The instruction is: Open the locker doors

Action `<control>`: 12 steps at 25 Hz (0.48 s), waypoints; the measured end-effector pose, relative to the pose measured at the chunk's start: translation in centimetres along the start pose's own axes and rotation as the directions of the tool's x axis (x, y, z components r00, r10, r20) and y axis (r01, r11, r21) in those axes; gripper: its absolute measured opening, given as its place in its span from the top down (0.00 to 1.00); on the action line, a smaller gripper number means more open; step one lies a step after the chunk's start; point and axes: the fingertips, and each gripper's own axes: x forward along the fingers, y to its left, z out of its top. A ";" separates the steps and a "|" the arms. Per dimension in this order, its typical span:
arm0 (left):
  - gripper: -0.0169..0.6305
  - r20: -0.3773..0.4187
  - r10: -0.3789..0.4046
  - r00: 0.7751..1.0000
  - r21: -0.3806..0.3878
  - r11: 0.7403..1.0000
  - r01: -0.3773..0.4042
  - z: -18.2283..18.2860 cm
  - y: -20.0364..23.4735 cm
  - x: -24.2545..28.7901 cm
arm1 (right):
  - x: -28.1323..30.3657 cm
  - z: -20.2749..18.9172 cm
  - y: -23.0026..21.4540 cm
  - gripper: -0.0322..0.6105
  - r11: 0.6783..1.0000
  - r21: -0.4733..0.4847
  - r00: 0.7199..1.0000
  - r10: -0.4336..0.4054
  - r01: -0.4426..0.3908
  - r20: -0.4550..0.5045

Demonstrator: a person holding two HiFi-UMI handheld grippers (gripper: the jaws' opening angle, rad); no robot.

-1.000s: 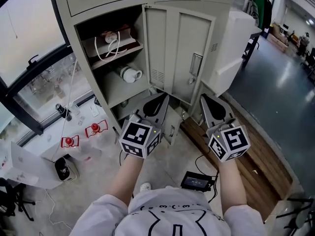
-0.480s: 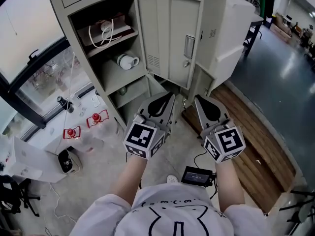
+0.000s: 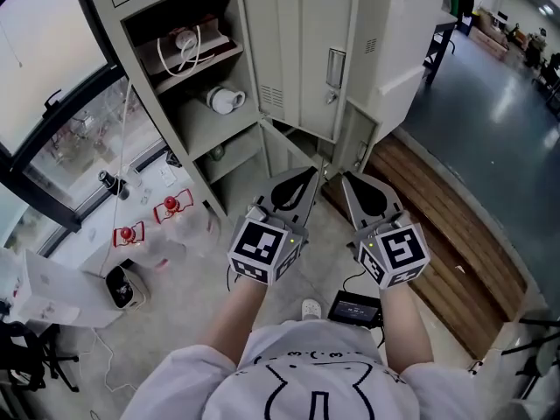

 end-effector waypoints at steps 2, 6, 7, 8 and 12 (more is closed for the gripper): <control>0.95 0.000 -0.004 1.000 -0.002 1.000 0.004 -0.1 -0.2 -0.4 | -0.1 -0.3 0.5 0.96 1.000 -0.001 1.000 0.002 -0.002 -0.009; 0.95 0.001 -0.009 1.000 -0.004 1.000 0.009 -0.3 -0.4 -0.8 | -0.3 -0.6 1.0 0.96 1.000 0.002 1.000 0.000 0.000 -0.017; 0.95 0.002 -0.009 1.000 -0.004 1.000 0.009 -0.2 -0.5 -0.9 | -0.4 -0.6 1.0 0.96 1.000 0.003 1.000 -0.001 0.001 -0.019; 0.95 0.004 -0.009 1.000 -0.004 1.000 0.009 -0.1 -0.6 -1.0 | -0.5 -0.5 1.1 0.96 1.000 0.003 1.000 -0.002 0.002 -0.019; 0.95 0.011 -0.009 1.000 -0.005 1.000 0.009 0.2 -0.7 -1.1 | -0.6 -0.4 1.3 0.96 1.000 0.001 1.000 -0.004 0.004 -0.021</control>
